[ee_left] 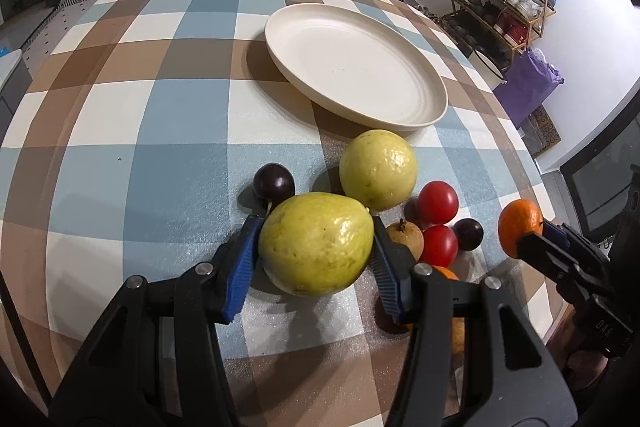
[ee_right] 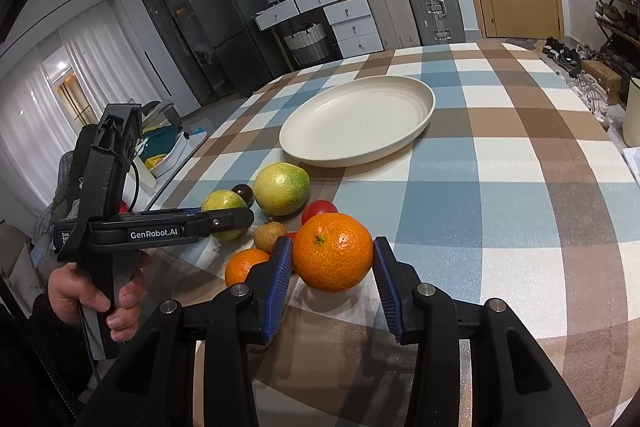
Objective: Organize fruits
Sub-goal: 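Lift the yellow pomelo with the left gripper while the right gripper lifts the orange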
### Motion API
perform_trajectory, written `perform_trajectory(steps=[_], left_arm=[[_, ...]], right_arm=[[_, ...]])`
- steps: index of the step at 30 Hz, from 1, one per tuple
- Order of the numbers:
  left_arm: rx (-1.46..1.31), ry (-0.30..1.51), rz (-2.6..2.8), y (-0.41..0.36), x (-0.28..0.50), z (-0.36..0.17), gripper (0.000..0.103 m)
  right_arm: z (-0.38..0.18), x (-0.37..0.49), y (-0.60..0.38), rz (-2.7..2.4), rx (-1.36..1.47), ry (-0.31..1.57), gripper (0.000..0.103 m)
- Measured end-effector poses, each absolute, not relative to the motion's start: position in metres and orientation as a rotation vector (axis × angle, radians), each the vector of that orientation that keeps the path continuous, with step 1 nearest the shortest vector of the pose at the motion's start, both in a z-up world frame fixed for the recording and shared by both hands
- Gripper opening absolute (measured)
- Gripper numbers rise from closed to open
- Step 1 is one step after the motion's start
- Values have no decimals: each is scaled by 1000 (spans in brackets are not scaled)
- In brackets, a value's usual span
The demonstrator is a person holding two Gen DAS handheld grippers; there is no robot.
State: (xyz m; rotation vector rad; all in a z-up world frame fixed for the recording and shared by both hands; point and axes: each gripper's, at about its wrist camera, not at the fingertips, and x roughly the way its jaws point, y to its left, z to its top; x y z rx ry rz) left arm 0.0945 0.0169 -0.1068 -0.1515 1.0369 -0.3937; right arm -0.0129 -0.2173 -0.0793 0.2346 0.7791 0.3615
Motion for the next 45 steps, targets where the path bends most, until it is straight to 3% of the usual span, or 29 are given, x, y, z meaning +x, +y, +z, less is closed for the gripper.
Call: perform_trajectory(steps=[45], left_arm=[[-129,950,-450,19,96,-41,50]], right_arm=[[-68,1,-216,381,250,735,41]])
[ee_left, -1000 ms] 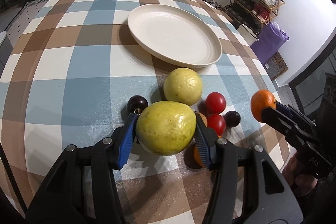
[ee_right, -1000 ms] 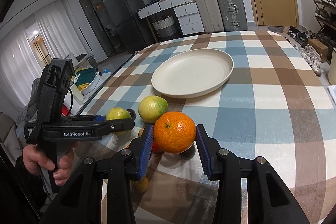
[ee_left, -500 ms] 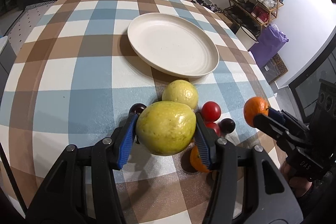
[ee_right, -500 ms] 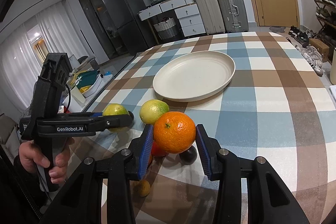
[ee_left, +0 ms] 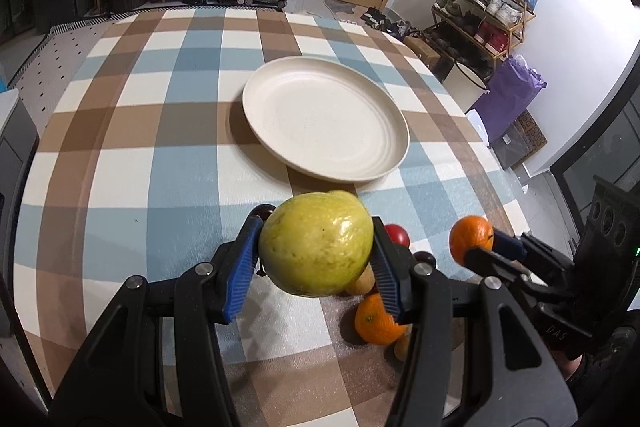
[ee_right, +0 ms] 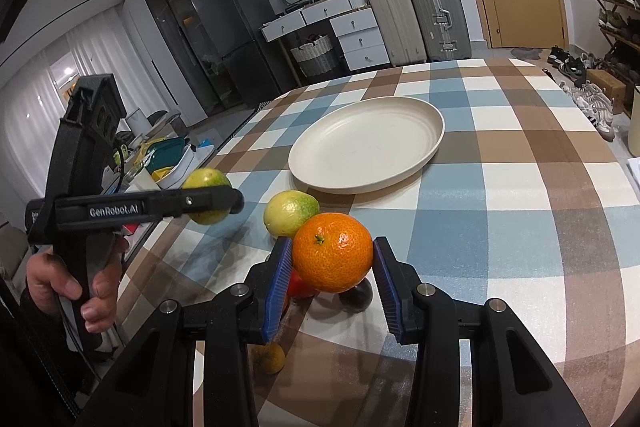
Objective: Organize fruits
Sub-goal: 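Lift the yellow pomelo with the left gripper while the right gripper lifts the orange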
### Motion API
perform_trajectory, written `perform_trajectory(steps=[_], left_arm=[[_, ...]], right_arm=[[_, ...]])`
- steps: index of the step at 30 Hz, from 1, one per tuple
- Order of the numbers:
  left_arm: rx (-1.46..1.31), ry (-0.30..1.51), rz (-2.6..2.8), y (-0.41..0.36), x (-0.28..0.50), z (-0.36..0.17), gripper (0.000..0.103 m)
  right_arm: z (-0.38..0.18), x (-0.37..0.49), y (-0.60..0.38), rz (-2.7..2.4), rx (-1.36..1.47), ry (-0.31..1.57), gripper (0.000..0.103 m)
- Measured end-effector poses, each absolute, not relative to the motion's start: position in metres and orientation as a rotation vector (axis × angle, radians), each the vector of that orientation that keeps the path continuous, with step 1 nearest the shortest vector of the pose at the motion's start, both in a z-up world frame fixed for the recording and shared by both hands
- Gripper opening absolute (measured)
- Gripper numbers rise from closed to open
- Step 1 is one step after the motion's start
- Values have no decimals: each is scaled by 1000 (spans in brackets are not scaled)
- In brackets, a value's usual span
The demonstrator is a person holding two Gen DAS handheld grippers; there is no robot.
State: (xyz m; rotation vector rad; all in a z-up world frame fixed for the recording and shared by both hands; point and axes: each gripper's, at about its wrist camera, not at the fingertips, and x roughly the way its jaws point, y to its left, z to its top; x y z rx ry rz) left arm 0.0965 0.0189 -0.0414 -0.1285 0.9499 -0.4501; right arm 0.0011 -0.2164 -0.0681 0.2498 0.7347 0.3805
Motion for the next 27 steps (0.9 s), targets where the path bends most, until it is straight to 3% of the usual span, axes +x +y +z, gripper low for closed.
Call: perform_trajectory(steps=[11,21,27], left_arm=[[-188,960,-497,20,111,-29,50],[-276,1083,-516,32,117,-64,50],[-222,1047,-496,26,107,-63,50]], right_arm=[[-62,4,-220,389,272,720,41],[-61,6,-217,410,283,724,42],[-61,5,-216,412,281,723,42]])
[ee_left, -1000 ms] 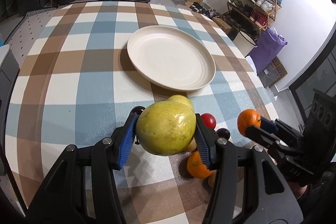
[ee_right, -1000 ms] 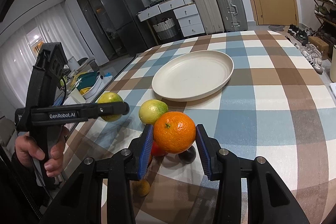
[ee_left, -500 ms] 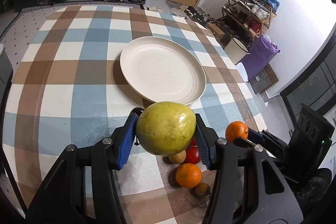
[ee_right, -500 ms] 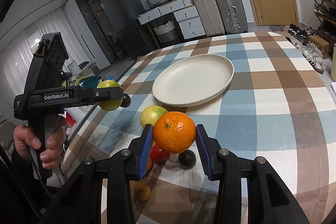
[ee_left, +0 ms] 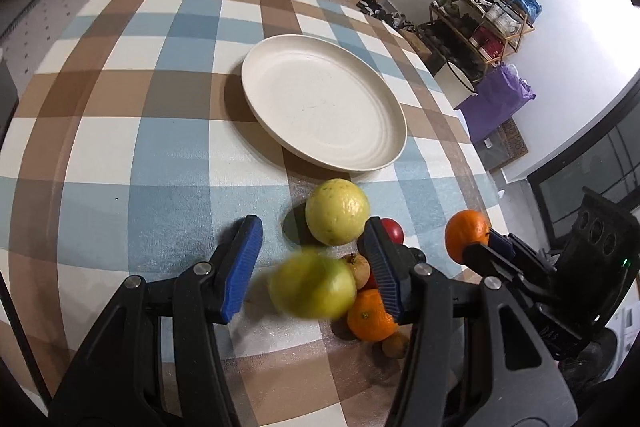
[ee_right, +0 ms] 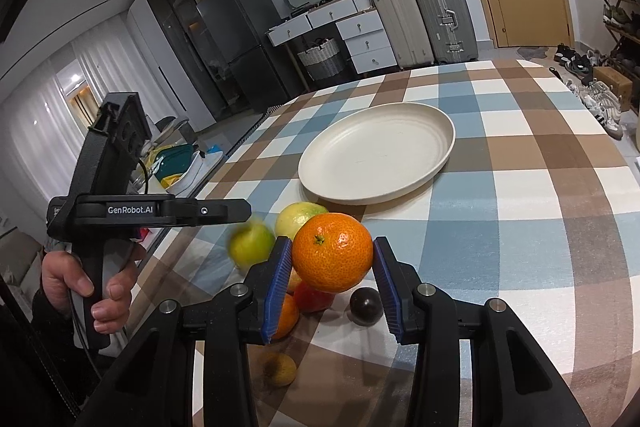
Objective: Organize fruits
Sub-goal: 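Lift the yellow pomelo with the left gripper while the right gripper lifts the orange, then carry the orange to the plate and open the right gripper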
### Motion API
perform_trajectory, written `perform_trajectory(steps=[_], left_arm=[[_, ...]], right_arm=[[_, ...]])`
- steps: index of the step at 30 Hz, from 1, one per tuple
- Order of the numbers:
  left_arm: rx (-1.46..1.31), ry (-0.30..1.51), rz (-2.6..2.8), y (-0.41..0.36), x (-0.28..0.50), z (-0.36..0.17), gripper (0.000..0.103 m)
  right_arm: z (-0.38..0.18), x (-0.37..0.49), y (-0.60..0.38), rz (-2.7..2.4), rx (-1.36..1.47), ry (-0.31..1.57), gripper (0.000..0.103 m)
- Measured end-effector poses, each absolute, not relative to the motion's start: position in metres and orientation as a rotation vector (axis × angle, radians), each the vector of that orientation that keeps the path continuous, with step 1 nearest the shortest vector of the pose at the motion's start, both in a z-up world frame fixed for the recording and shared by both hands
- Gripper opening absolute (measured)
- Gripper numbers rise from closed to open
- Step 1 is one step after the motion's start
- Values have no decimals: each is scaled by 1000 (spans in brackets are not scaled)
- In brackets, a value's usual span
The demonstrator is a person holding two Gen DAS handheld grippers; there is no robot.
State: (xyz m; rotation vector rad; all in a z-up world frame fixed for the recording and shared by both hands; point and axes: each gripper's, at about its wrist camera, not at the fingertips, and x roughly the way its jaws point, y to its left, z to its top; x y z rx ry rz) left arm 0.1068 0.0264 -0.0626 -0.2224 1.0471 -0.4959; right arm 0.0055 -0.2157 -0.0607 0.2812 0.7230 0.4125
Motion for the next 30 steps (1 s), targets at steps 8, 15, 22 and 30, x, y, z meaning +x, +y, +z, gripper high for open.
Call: perform_trajectory(steps=[8,15,22,30], left_arm=[[-179,965,-404,26,63,-76,50],[4,969,-403,13,-16,-89,52],[-5,1004,-431,18,-45,-111,65],[40,906,-448,27,-69,-115,47]], right_arm=[[-63,2,-210,421,267,722,42],[-72,-1,-206,432,269,746,42],[-71,-11,-201,435,260,728,42],[-71,-22,-200,428,248,716,42]])
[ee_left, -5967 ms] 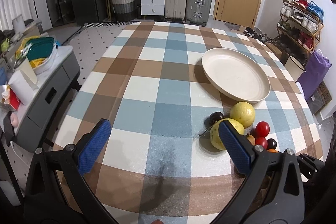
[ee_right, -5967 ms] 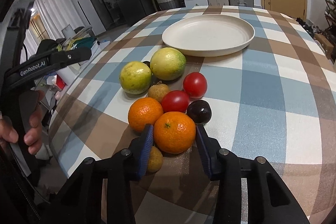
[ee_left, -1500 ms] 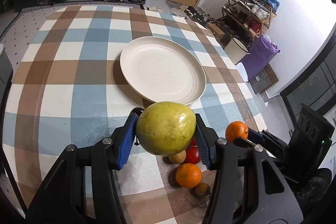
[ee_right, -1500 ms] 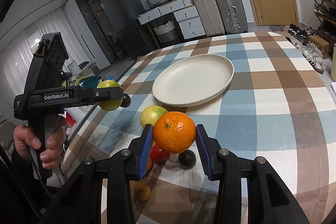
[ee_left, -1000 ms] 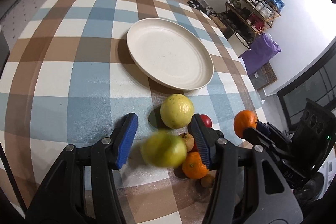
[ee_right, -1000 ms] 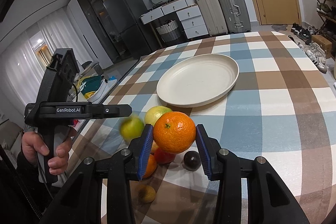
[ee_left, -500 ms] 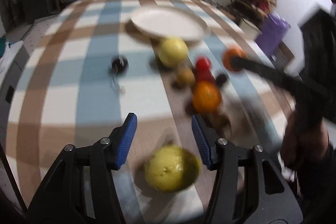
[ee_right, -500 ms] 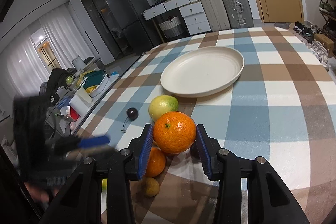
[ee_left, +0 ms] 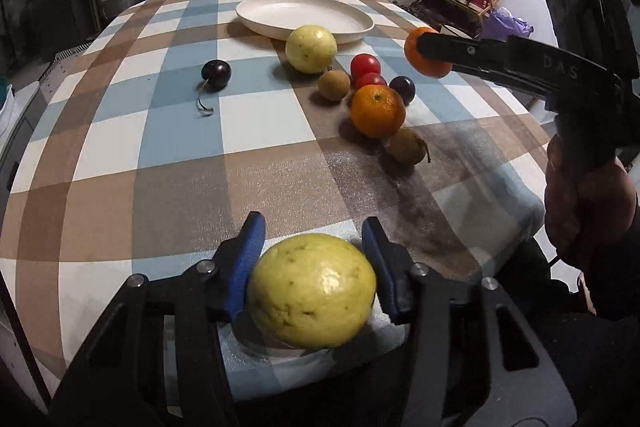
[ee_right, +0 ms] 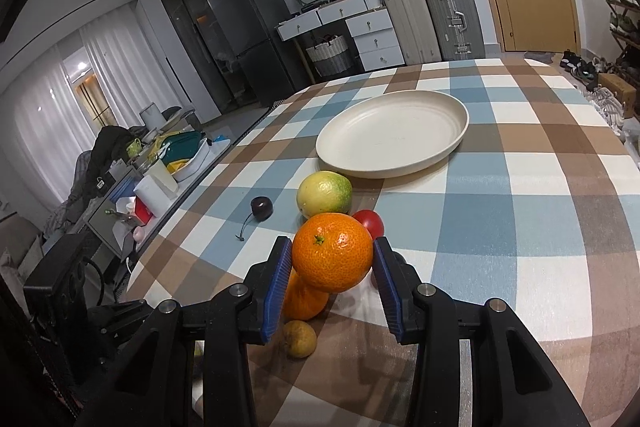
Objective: Organize fruits
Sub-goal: 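Carry the orange to the plate and open the right gripper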
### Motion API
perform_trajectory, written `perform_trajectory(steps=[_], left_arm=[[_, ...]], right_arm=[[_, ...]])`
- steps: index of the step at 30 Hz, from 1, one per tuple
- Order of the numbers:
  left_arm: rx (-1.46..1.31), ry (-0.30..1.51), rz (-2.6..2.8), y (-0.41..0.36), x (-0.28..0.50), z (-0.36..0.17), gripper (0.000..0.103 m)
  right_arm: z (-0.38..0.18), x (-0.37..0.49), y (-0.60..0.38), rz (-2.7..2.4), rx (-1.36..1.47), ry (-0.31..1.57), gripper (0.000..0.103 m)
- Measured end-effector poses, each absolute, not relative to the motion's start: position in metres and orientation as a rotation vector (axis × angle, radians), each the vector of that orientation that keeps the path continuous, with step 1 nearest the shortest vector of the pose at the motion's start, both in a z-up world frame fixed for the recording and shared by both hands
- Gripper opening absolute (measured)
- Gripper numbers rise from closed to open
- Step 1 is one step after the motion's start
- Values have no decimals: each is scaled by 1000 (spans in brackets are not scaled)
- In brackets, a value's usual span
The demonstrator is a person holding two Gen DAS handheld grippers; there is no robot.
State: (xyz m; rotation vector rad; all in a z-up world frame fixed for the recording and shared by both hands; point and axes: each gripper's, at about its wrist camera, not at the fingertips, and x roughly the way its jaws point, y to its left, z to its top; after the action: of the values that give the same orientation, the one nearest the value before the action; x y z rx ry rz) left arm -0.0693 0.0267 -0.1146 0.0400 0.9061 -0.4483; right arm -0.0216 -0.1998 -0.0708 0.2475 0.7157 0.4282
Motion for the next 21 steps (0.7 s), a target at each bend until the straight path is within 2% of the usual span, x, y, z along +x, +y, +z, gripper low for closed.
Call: perform_trajectory(steps=[14,21], left_arm=[[18,919,-454,30,-55,-109,47],[-5,864,-467,28,-27,-78,47]], right_arm=[[-66,-22,-203,426,265,691,42],[-61,-16,-204,439,275,689,42]])
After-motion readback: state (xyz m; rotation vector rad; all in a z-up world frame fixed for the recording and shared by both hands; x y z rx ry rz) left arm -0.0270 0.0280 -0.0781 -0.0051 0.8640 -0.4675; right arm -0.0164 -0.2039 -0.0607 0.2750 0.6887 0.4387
